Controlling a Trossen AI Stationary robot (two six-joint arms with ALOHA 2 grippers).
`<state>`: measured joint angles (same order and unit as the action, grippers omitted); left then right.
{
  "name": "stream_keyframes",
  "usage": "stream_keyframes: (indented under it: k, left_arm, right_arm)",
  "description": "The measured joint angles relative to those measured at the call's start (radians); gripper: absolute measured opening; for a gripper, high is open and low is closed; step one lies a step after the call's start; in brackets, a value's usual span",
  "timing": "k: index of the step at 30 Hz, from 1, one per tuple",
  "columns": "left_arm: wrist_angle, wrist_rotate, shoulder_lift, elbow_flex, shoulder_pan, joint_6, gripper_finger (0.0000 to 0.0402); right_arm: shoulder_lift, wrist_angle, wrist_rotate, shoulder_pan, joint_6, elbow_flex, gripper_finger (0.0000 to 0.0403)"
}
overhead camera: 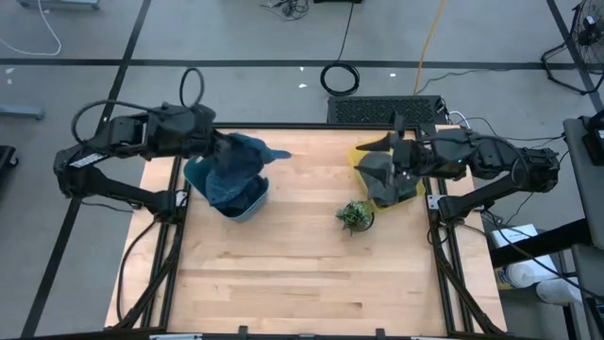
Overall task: Pick & Place hat
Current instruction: Put the blue cap into the blue bin
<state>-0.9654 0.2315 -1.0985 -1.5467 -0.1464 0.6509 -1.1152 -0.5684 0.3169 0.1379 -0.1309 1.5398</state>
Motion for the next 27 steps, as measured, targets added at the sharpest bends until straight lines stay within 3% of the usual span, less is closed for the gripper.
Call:
stream_keyframes:
  k: [12,20,27]
  left_arm:
    - [-0.283,0.185,-0.001,0.0,0.0,0.218,0.0013]
    - [-0.496,0.291,-0.001,0.0,0.001,0.48,0.0013]
    - [-0.606,0.323,-0.059,0.0,0.001,0.59,0.0013]
  right_arm:
    - [0.0,0.084,0.0,0.0,-0.102,0.0,0.0188]
    - [0.0,0.082,0.0,-0.001,-0.106,0.0,0.0188]
    - [0.0,0.082,0.0,-0.001,-0.139,0.0,0.0189]
